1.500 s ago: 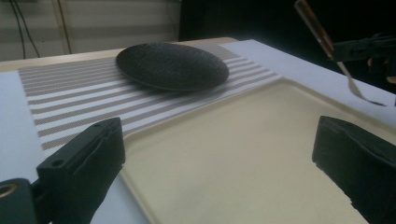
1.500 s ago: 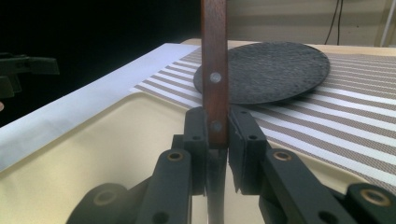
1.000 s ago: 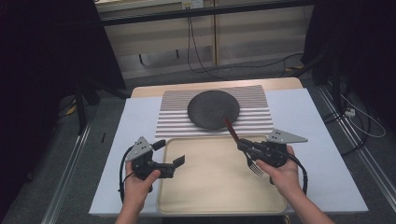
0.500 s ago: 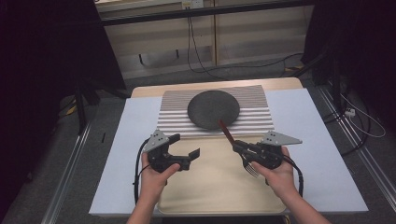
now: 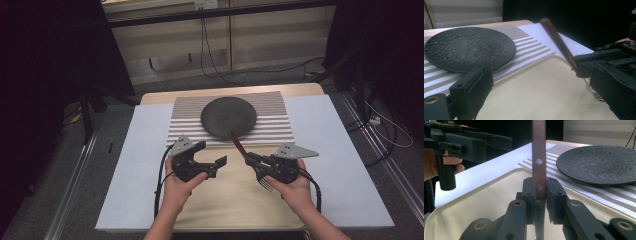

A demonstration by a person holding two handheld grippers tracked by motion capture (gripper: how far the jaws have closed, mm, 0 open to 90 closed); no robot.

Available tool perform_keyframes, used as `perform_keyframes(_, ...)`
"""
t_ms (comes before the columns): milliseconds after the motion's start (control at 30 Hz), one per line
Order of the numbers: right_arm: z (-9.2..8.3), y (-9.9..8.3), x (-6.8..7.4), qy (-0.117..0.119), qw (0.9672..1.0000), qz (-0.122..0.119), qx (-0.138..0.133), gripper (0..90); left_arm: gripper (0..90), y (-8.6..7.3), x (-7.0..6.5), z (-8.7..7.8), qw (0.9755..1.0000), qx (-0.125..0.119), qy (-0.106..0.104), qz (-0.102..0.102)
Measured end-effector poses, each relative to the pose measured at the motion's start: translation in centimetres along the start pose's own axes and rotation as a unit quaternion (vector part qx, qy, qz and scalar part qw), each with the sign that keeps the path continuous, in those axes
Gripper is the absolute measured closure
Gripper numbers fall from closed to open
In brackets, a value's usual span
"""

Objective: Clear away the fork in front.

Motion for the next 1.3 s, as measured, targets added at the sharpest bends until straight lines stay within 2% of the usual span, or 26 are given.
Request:
perform_keyframes(67,0.0,0.1,0.1,0.001,1.0000,0.000,-0.002,78.4,9.7,0.1,-0.3,0.3,1.0000,-0.002,-0.001,-0.004)
perform_keyframes(167,0.0,0.2,0.3,0.006,1.0000,-0.003,-0.004,78.4,14.9,0.2,-0.7,0.8,0.9997,-0.004,-0.010,-0.021)
perform_keyframes(300,-0.1,0.3,0.5,0.009,0.9999,-0.004,-0.007,78.4,21.4,0.4,-1.6,1.6,0.9985,-0.007,-0.032,-0.045)
perform_keyframes(367,-0.1,0.4,0.6,0.009,0.9999,-0.007,-0.008,78.4,30.2,0.5,-1.9,2.0,0.9979,-0.006,-0.037,-0.052)
perform_keyframes(433,0.0,0.5,0.7,0.011,0.9999,-0.008,-0.010,78.3,35.1,0.5,-2.4,2.5,0.9962,-0.009,-0.054,-0.069)
perform_keyframes(500,0.0,0.5,0.9,0.014,0.9998,-0.008,-0.010,78.3,41.4,0.5,-2.7,2.8,0.9949,-0.008,-0.059,-0.082)
perform_keyframes(667,0.0,0.6,1.1,0.019,0.9997,-0.010,-0.015,78.3,65.7,0.8,-3.3,3.1,0.9900,-0.021,-0.089,-0.107)
perform_keyframes(767,-0.1,0.8,1.3,0.026,0.9994,-0.010,-0.023,78.2,76.7,1.2,-4.0,2.9,0.9839,-0.031,-0.124,-0.125)
perform_keyframes(833,0.0,0.8,1.4,0.032,0.9991,-0.009,-0.024,77.9,78.3,1.3,-4.2,2.8,0.9866,-0.028,-0.116,-0.111)
perform_keyframes(900,0.0,1.0,1.5,0.034,0.9988,-0.007,-0.035,77.4,79.0,1.6,-4.2,2.5,0.9845,-0.030,-0.126,-0.118)
perform_keyframes(1000,-0.3,1.4,1.9,0.041,0.9983,-0.016,-0.039,76.4,79.3,1.9,-3.9,2.0,0.9848,-0.031,-0.125,-0.116)
perform_keyframes(1033,-0.4,1.4,1.9,0.040,0.9983,-0.017,-0.039,73.2,79.5,2.0,-3.7,1.8,0.9847,-0.030,-0.126,-0.116)
perform_keyframes(1100,-0.7,1.2,1.8,0.039,0.9985,-0.022,-0.031,71.0,79.7,2.0,-3.1,1.3,0.9857,-0.028,-0.121,-0.113)
perform_keyframes(1200,-1.3,0.7,1.1,0.022,0.9988,-0.039,-0.017,65.2,80.0,2.0,-2.4,0.6,0.9862,-0.024,-0.120,-0.112)
perform_keyframes(1300,-1.9,0.4,0.2,0.005,0.9992,-0.036,-0.016,59.2,80.2,1.9,-1.8,0.0,0.9872,-0.017,-0.117,-0.107)
Point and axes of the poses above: each handheld gripper's, and its own axes: z roughly forward along the jaws, y roughly out of its top, x roughly to its left, the point moved 9 cm from there along z, roughly forward along the jaws, and after that the axes turned 6 degrees about y, right-handed, at the moved point
